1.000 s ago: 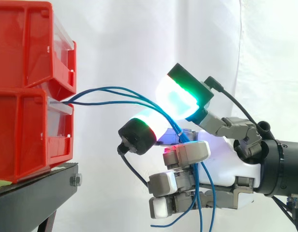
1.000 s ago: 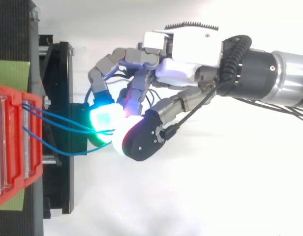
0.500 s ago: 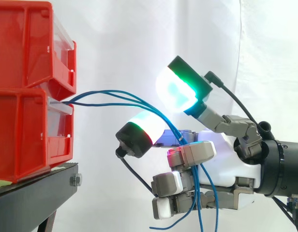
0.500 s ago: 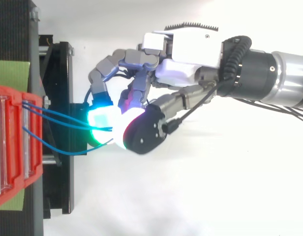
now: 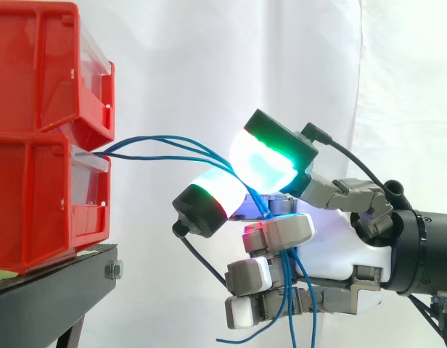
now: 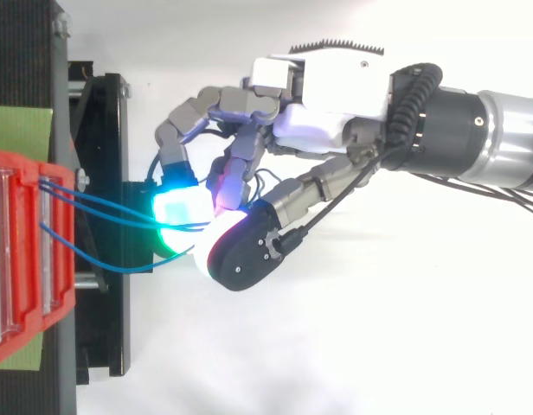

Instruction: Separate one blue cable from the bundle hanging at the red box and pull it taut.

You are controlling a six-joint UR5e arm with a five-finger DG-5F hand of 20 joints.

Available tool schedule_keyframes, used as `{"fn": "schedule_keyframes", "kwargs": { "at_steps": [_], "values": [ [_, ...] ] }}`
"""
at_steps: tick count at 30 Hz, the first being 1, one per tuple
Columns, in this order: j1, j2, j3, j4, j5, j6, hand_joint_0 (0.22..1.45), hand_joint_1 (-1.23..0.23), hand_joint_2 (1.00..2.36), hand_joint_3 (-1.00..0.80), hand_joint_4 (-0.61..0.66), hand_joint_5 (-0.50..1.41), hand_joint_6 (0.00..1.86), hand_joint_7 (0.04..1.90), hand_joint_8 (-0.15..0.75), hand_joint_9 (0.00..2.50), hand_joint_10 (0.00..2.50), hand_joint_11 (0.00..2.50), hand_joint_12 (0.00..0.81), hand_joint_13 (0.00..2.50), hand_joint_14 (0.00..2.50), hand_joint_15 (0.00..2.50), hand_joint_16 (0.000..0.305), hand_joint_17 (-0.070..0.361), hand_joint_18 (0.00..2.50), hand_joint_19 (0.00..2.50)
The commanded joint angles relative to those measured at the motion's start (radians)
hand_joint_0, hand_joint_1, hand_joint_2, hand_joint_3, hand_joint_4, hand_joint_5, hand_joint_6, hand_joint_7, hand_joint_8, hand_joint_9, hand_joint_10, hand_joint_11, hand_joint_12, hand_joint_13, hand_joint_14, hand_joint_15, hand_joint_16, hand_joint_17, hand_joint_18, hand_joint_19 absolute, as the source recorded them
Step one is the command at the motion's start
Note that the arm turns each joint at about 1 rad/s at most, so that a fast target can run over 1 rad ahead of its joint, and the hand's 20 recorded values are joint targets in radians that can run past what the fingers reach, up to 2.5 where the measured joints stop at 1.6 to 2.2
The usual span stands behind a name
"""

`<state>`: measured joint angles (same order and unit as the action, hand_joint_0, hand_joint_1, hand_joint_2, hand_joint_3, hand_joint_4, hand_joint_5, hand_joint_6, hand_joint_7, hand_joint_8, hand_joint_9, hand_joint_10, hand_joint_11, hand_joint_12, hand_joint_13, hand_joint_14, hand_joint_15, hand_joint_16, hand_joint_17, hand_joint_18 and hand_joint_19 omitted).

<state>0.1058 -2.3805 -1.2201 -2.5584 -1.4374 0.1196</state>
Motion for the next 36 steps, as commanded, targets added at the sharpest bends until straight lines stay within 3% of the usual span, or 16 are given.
{"fn": "schedule_keyframes", "kwargs": {
  "at_steps": [1,6,9,14,16,17,20,23,25,26,29,33,36],
  "values": [
    [0.0,0.0,0.001,0.0,0.0,0.0,0.82,-0.91,1.0,-0.5,-0.06,-0.18,0.96,1.01,0.274,1.29,0.01,1.41,0.339,1.07,0.02,0.86,0.042,0.095,0.74,0.67],
    [0.0,0.0,-0.001,0.0,0.0,0.0,0.72,-1.0,1.0,-0.5,-0.1,-0.16,0.94,1.08,0.221,1.29,0.01,1.39,0.329,1.03,0.03,0.85,0.041,0.092,0.71,0.64],
    [0.0,0.0,0.001,0.0,0.0,0.0,0.58,-1.03,1.0,-0.5,-0.11,-0.14,0.92,1.03,0.205,1.29,0.01,1.35,0.333,0.99,0.02,0.83,0.041,0.092,0.68,0.66],
    [-0.003,0.0,0.001,-0.005,-0.005,0.002,0.49,-0.92,1.0,-0.5,-0.1,-0.12,0.88,1.07,0.226,1.35,0.01,1.26,0.358,1.0,0.02,0.81,0.045,0.1,0.71,0.67],
    [-0.005,0.001,0.001,-0.009,-0.005,0.003,0.49,-0.83,1.0,-0.5,-0.1,-0.11,0.88,1.08,0.222,1.38,0.01,1.25,0.358,1.01,0.02,0.81,0.045,0.101,0.72,0.67],
    [-0.005,0.001,0.001,-0.011,-0.005,0.005,0.5,-0.72,1.0,-0.5,-0.1,-0.11,0.88,1.08,0.232,1.38,0.01,1.24,0.36,1.02,0.02,0.81,0.044,0.099,0.71,0.67],
    [-0.006,0.0,0.001,-0.016,-0.005,0.011,0.57,-0.7,1.0,-0.5,-0.11,-0.12,0.87,1.12,0.214,1.38,0.02,1.25,0.34,1.01,0.02,0.81,0.041,0.092,0.69,0.69],
    [-0.006,0.0,0.005,-0.026,-0.006,0.015,0.64,-0.78,1.0,-0.5,-0.09,-0.12,0.87,1.16,0.224,1.37,0.02,1.26,0.341,1.01,0.02,0.82,0.04,0.09,0.7,0.69],
    [-0.006,0.001,0.005,-0.029,-0.006,0.018,0.67,-0.86,1.01,-0.36,-0.07,-0.13,0.9,1.16,0.236,1.35,0.02,1.29,0.344,1.02,0.02,0.82,0.041,0.091,0.7,0.69],
    [-0.008,0.0,0.005,-0.031,-0.006,0.02,0.7,-0.89,1.02,-0.27,-0.07,-0.14,0.91,1.25,0.248,1.34,0.01,1.32,0.346,1.01,0.02,0.81,0.041,0.091,0.71,0.69],
    [-0.008,0.0,0.005,-0.031,-0.006,0.02,0.76,-0.92,1.02,-0.18,-0.09,-0.15,0.94,1.28,0.258,1.32,0.01,1.32,0.343,1.01,0.02,0.82,0.041,0.091,0.69,0.69],
    [-0.006,0.001,0.007,-0.031,-0.005,0.02,0.83,-0.92,1.02,-0.18,-0.12,-0.17,0.97,1.27,0.236,1.26,0.01,1.31,0.338,0.99,0.02,0.84,0.04,0.091,0.65,0.74],
    [-0.006,0.001,0.005,-0.031,-0.005,0.02,0.86,-0.92,1.01,-0.35,-0.15,-0.18,0.96,1.16,0.215,1.23,0.01,1.31,0.33,0.96,0.02,0.84,0.04,0.09,0.63,0.74]
  ]
}}
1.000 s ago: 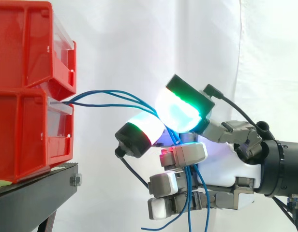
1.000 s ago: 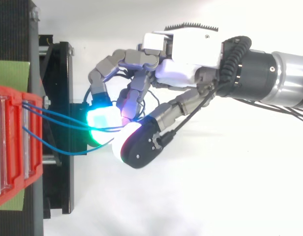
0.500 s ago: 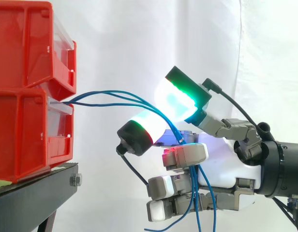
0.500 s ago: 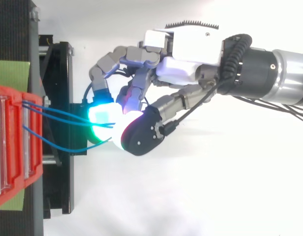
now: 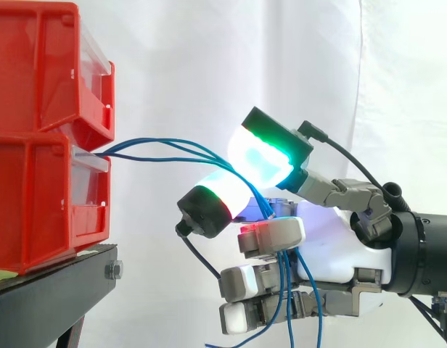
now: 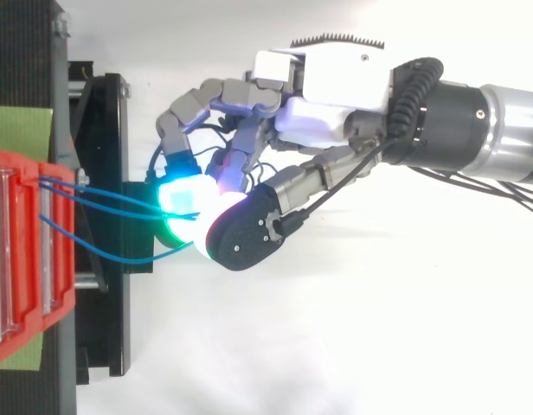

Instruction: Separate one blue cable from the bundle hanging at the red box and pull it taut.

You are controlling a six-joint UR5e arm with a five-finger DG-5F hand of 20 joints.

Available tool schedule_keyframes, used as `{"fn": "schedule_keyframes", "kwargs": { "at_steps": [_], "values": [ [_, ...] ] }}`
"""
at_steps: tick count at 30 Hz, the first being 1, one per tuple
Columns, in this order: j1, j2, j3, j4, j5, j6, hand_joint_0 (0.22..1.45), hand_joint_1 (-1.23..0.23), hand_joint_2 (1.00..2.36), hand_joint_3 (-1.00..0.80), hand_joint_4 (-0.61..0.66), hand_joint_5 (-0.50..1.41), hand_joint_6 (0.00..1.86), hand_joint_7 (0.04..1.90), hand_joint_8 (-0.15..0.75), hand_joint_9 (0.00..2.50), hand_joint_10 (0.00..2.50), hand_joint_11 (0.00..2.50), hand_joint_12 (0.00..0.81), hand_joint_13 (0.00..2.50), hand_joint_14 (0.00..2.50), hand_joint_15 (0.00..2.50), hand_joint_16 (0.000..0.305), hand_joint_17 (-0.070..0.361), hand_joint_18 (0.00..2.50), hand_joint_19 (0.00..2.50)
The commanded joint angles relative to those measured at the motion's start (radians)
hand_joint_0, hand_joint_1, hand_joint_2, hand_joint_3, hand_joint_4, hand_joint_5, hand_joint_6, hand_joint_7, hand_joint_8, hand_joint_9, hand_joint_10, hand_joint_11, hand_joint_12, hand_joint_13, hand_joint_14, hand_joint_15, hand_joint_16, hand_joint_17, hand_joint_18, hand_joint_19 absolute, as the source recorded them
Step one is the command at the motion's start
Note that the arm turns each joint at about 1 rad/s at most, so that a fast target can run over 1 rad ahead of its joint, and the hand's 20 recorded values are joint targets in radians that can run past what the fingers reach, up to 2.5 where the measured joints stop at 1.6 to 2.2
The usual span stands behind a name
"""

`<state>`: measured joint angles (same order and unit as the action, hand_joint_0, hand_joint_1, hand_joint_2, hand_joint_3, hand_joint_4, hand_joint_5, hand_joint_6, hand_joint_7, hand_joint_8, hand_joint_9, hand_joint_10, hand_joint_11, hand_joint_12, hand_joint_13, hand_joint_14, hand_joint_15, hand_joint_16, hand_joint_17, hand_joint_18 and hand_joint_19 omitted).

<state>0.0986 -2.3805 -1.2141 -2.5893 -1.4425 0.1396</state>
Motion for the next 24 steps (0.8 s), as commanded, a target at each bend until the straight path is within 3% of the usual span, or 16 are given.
{"fn": "schedule_keyframes", "kwargs": {
  "at_steps": [1,17,20,24],
  "values": [
    [0.0,0.0,-0.001,0.0,0.001,0.0,0.85,-0.93,1.0,-0.5,-0.14,-0.18,0.96,1.08,0.201,1.21,0.01,1.3,0.329,0.96,0.02,0.82,0.04,0.09,0.67,0.68],
    [0.001,0.0,0.001,0.001,0.001,0.0,0.58,-1.02,1.0,-0.5,-0.12,-0.14,0.93,1.05,0.192,1.29,0.01,1.32,0.329,1.0,0.02,0.82,0.04,0.09,0.71,0.67],
    [0.001,0.001,0.001,0.001,0.001,0.0,0.53,-0.96,1.0,-0.5,-0.11,-0.13,0.92,1.03,0.21,1.32,0.01,1.3,0.341,1.02,0.03,0.81,0.042,0.094,0.72,0.67],
    [0.001,0.0,0.001,0.003,0.001,0.0,0.58,-0.79,1.0,-0.5,-0.11,-0.13,0.91,1.07,0.205,1.36,0.01,1.29,0.336,1.03,0.02,0.82,0.04,0.091,0.71,0.69]
  ]
}}
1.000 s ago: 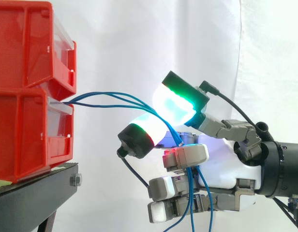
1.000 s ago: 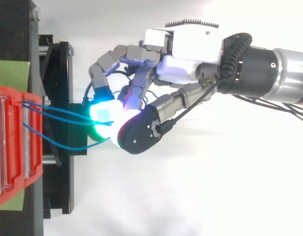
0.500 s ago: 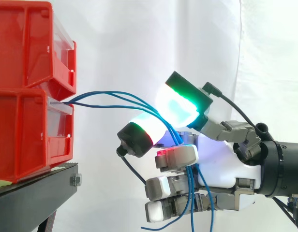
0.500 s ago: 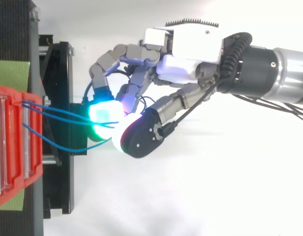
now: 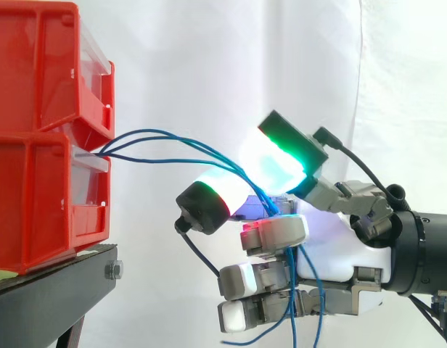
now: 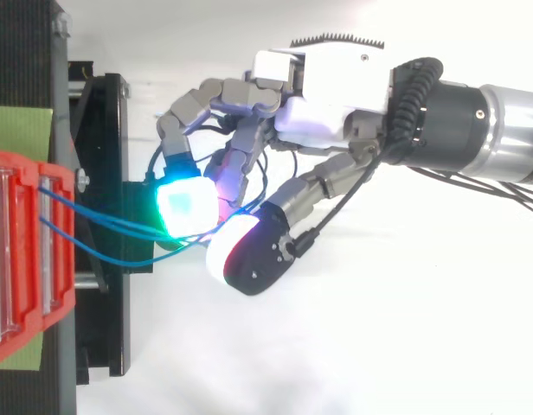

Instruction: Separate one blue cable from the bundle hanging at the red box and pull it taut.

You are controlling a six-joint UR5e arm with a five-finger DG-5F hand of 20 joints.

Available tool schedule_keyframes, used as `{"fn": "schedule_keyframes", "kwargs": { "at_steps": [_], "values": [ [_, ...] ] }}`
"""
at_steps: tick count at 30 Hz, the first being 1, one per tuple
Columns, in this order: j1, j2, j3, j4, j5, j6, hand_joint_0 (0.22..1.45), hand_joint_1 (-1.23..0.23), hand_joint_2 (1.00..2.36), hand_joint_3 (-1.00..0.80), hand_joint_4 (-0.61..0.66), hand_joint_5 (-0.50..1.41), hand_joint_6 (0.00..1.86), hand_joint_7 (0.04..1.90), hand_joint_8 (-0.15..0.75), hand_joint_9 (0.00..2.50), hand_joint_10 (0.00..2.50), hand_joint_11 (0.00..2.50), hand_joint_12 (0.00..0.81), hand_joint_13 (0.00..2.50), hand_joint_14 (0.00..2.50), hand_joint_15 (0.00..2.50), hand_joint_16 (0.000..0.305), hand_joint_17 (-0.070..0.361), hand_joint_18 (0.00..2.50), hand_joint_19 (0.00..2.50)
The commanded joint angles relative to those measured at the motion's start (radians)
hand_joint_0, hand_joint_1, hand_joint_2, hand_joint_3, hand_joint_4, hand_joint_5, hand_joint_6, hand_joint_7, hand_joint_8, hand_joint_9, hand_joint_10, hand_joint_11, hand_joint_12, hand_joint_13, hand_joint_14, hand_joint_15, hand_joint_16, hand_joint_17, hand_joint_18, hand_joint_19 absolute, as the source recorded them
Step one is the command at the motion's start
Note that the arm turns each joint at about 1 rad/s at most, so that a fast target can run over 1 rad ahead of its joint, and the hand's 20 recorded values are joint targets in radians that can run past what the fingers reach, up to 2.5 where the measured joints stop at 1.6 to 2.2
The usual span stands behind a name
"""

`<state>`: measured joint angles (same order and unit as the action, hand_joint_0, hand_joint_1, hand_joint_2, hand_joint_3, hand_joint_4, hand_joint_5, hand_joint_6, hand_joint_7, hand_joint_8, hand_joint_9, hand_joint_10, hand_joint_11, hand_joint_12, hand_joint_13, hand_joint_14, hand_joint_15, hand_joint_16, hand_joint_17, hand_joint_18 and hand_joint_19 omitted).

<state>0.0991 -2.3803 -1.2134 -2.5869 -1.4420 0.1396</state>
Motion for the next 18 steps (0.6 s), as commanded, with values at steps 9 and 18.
{"fn": "schedule_keyframes", "kwargs": {
  "at_steps": [9,18],
  "values": [
    [0.001,0.0,0.0,0.002,0.003,0.0,0.63,-0.77,1.01,-0.42,-0.04,-0.15,0.92,1.09,0.261,1.37,0.01,1.33,0.352,1.06,0.02,0.84,0.043,0.096,0.73,0.69],
    [0.004,0.0,0.0,0.004,0.005,0.0,0.72,-0.83,1.01,-0.29,0.0,-0.21,0.97,1.04,0.28,1.22,0.01,1.34,0.354,1.01,0.02,0.82,0.044,0.099,0.72,0.67]
  ]
}}
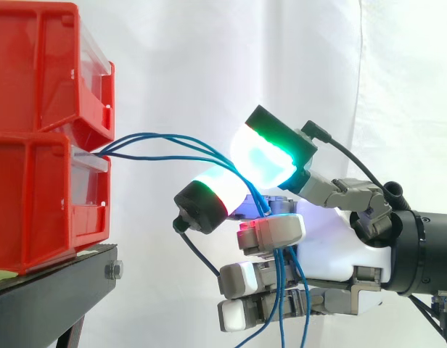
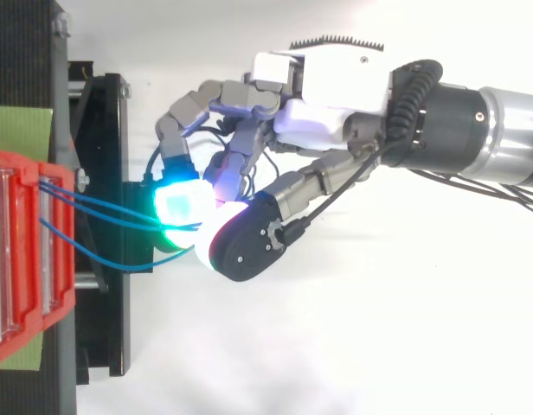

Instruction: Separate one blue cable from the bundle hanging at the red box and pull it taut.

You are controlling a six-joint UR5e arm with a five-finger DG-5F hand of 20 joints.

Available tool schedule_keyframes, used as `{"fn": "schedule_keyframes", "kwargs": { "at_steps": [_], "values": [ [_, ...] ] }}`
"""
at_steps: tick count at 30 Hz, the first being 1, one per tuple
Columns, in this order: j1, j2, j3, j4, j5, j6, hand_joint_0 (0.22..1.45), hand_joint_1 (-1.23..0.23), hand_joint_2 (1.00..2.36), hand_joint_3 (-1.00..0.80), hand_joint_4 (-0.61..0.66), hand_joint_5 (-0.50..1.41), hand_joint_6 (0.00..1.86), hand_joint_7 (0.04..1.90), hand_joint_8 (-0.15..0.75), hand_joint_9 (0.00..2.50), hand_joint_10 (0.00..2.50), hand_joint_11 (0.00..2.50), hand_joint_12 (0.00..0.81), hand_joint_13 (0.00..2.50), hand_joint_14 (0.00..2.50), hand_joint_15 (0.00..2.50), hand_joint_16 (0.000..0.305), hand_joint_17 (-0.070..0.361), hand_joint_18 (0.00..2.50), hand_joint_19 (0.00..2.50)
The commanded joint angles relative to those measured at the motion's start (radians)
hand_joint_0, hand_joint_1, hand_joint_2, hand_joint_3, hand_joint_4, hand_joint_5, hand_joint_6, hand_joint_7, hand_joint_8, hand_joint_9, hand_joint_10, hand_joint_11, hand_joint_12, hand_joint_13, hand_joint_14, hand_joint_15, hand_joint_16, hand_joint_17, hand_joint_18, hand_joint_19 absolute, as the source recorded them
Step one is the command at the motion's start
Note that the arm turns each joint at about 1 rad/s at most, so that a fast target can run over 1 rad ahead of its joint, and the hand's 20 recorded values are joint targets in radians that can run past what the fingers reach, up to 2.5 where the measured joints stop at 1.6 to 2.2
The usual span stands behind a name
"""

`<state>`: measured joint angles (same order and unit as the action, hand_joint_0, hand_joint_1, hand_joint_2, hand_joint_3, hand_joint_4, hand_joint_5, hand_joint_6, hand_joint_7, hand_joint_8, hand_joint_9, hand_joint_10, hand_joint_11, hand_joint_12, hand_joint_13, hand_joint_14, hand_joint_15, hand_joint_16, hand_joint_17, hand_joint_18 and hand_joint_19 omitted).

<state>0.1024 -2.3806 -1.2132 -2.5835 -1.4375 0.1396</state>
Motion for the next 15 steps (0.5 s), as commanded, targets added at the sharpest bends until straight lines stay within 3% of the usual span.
{"fn": "schedule_keyframes", "kwargs": {
  "at_steps": [1,3,15],
  "values": [
    [0.0,0.001,0.0,-0.001,0.0,0.0,0.7,-0.82,1.01,-0.3,0.02,-0.21,0.96,1.05,0.281,1.23,0.01,1.33,0.357,1.0,0.03,0.82,0.044,0.1,0.72,0.68],
    [0.0,0.0,0.0,-0.001,0.0,0.0,0.64,-0.76,1.01,-0.33,0.02,-0.2,0.94,0.91,0.292,1.23,0.01,1.29,0.363,1.0,0.02,0.82,0.046,0.103,0.7,0.69],
    [0.0,0.0,0.0,-0.006,0.0,0.0,0.59,-0.55,1.01,-0.36,0.03,-0.13,0.78,1.0,0.276,1.29,0.02,1.17,0.366,0.98,0.02,0.82,0.047,0.105,0.66,0.72]
  ]
}}
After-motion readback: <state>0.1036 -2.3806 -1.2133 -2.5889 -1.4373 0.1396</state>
